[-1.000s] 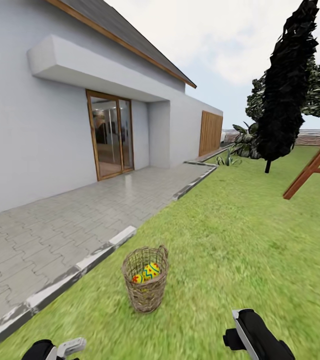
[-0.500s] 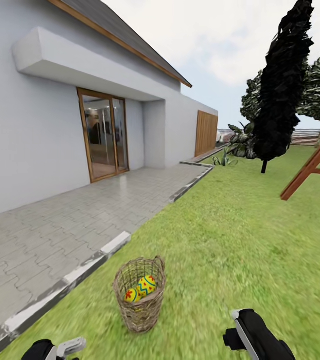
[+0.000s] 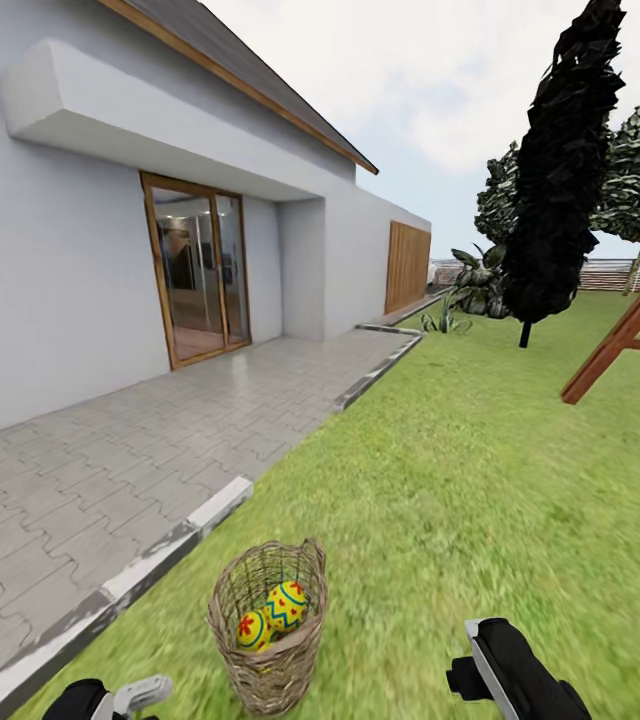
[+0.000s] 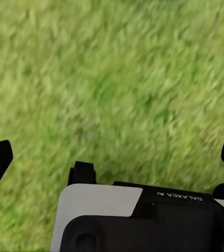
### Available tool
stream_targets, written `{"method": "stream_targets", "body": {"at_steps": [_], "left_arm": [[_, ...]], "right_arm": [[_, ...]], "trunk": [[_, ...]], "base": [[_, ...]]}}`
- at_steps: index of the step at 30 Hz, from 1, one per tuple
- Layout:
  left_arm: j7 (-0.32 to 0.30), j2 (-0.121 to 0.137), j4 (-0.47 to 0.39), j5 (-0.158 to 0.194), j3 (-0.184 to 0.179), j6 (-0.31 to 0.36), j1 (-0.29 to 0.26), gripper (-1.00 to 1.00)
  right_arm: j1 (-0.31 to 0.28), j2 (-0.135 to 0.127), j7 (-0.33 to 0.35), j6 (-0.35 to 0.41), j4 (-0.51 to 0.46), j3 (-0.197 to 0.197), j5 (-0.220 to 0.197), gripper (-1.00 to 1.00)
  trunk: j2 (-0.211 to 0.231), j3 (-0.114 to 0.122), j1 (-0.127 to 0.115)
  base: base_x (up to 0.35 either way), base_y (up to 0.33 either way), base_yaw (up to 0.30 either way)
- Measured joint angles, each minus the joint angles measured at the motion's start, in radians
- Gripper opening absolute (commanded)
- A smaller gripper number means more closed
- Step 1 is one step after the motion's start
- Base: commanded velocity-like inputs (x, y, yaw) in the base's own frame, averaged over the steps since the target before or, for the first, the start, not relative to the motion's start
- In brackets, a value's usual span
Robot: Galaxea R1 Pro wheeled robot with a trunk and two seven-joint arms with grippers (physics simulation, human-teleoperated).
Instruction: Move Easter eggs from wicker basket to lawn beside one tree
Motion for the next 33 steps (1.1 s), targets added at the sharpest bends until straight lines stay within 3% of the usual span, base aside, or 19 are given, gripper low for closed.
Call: {"method": "stream_targets", "body": {"at_steps": [33], "left_arm": [[0.0, -0.002, 0.0, 0.001, 0.0, 0.0, 0.0, 1.0]], "right_arm": [[0.0, -0.009, 0.0, 0.001, 0.0, 0.0, 0.0, 1.0]], "trunk": [[0.0, 0.0, 0.0]], "base": [[0.329, 0.0, 0.0]]}}
